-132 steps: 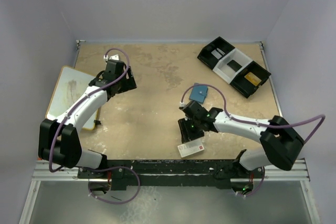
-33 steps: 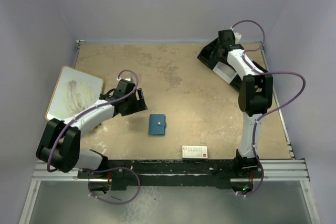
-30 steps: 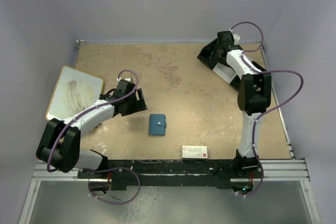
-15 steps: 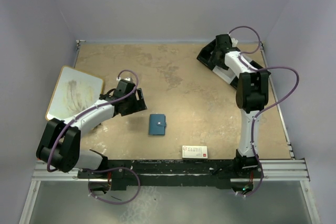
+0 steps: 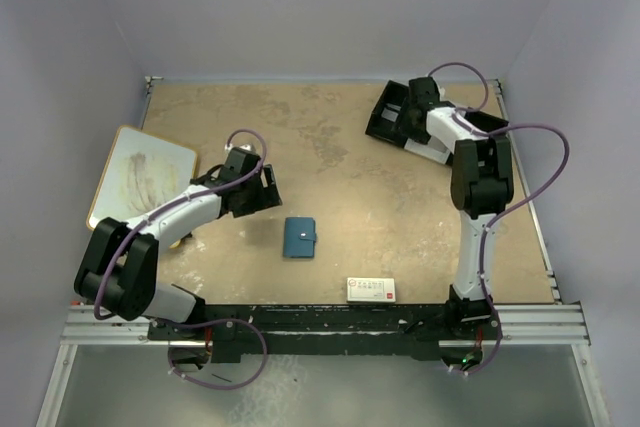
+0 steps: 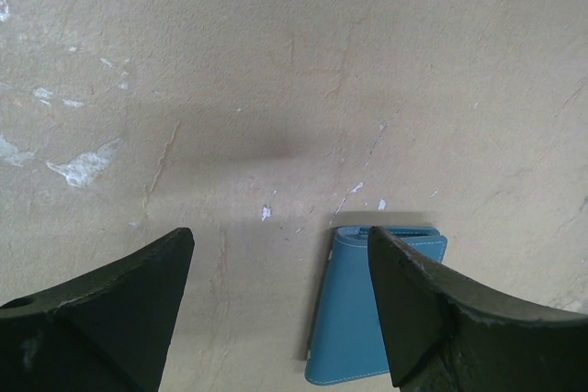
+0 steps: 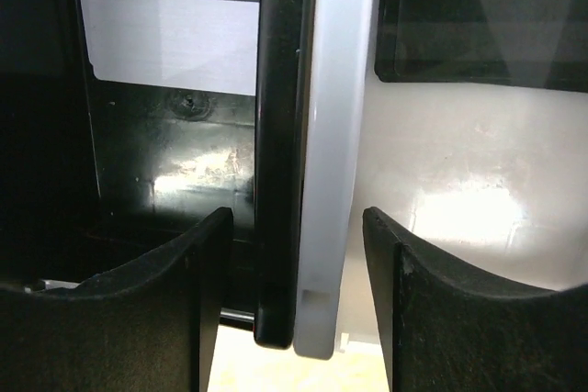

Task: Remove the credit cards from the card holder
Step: Adjust the storage box at the center of the board.

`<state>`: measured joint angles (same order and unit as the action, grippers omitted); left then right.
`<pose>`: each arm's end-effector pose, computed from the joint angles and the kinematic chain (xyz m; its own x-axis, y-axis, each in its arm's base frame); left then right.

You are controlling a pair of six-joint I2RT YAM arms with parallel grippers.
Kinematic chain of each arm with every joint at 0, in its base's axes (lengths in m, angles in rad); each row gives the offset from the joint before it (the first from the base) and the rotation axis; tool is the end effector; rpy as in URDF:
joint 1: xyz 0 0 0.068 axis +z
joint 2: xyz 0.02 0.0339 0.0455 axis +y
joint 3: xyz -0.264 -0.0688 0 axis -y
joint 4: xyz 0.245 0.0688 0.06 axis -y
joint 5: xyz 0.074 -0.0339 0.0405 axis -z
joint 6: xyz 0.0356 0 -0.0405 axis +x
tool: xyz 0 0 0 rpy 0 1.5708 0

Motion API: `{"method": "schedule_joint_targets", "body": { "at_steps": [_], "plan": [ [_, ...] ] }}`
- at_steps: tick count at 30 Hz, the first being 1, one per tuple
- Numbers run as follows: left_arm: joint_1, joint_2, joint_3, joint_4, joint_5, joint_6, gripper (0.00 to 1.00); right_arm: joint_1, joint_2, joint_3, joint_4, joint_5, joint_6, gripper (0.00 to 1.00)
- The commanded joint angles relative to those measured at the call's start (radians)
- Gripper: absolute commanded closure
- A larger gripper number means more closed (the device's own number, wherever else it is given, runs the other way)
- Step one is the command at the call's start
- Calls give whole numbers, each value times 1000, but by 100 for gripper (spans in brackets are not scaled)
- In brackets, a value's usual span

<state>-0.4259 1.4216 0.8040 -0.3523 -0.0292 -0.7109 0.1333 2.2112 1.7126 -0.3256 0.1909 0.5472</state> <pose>0.2529 -0.1136 0.1912 -0.8289 -0.3402 -0.4441 -0.1886 0.9173 -0.3507 0.4921 0.0592 0.1808 -0.6227 0.4319 -0.6524 0.3761 0.8964 0.2344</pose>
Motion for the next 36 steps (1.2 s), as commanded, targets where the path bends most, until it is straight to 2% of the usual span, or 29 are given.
{"method": "schedule_joint_targets", "body": {
  "at_steps": [1, 9, 24, 30, 36],
  "plan": [
    [-1, 6, 50, 42, 12, 15, 26, 37, -105, -74, 13, -27, -22, 39],
    [-1, 5, 31, 43, 12, 9, 26, 160, -155, -161, 17, 16, -14, 39],
    [-1, -25, -5, 30, -24, -3, 27, 494, -173, -182, -10, -28, 97, 41],
    [-1, -49, -32, 28, -29, -12, 27, 558, -199, -174, -5, -39, 122, 41],
    [-1, -58, -29, 25, -43, -18, 27, 574, -190, -140, -51, 34, 111, 37]
  ]
}}
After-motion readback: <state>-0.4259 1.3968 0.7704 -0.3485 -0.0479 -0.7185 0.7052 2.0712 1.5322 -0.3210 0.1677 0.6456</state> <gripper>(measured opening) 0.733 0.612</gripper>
